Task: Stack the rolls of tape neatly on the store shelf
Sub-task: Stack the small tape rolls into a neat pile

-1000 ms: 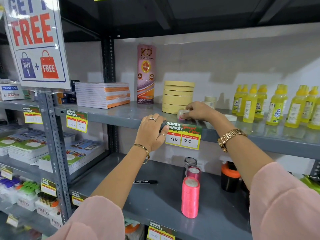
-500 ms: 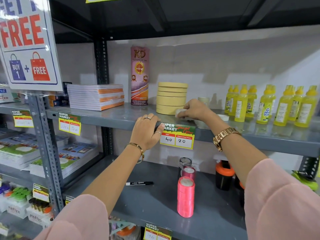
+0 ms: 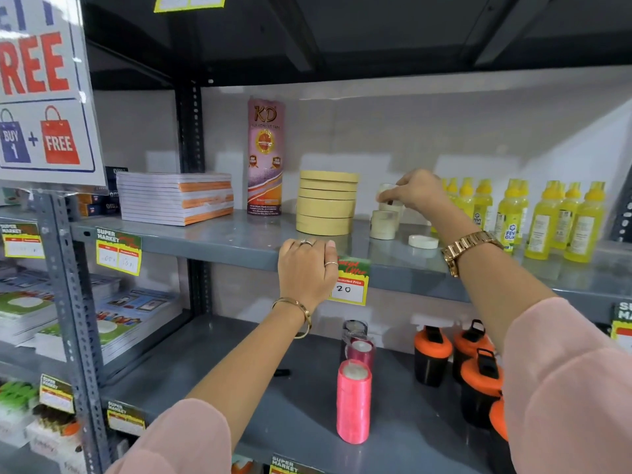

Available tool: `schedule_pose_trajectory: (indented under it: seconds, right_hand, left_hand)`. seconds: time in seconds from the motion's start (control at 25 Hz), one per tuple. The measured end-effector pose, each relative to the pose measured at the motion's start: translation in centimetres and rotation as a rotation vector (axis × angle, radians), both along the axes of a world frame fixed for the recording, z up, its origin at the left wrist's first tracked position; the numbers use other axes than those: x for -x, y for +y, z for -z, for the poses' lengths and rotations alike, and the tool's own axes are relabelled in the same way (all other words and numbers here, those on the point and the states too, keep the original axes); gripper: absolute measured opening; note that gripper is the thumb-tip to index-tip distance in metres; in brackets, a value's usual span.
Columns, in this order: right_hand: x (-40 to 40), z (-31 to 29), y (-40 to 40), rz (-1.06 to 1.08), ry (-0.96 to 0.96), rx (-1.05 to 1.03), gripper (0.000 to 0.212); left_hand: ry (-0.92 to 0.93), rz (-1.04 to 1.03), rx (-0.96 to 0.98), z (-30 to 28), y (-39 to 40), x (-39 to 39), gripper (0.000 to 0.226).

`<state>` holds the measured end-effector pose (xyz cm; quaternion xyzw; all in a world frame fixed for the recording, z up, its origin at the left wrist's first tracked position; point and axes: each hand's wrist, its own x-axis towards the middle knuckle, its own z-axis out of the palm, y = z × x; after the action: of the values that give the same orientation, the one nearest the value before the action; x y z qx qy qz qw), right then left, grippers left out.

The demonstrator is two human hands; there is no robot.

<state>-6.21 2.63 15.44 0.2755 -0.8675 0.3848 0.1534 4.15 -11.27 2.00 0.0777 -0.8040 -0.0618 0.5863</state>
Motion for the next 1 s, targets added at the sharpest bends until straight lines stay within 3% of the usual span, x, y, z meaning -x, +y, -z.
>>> schedule_pose_trajectory:
  seconds: [0.12, 0.4, 0.92, 1.0]
  right_hand:
    - [1.6, 0.0, -0.4, 0.017, -0.032, -0.006, 0.054]
    - [4.2, -0.4, -1.5, 0.038, -0.102, -0.160, 0.031]
    - [5.7, 0.6, -2.2, 0.035, -0.083, -0.143, 0.038]
    - [5.7, 0.8, -2.1, 0.010, -0.091, -0.116, 0.050]
  left_hand:
    - [0.073, -0.031, 0.034, 0.5, -0.4, 0.6, 0.047]
    - [0.177, -0.039, 0.094, 0.7, -0.7, 1.0, 0.042]
    - [0.173, -0.033, 0.078, 0.8, -0.7, 1.0, 0.042]
    - [0.168, -0.032, 0.071, 0.8, -0.7, 1.1, 0.042]
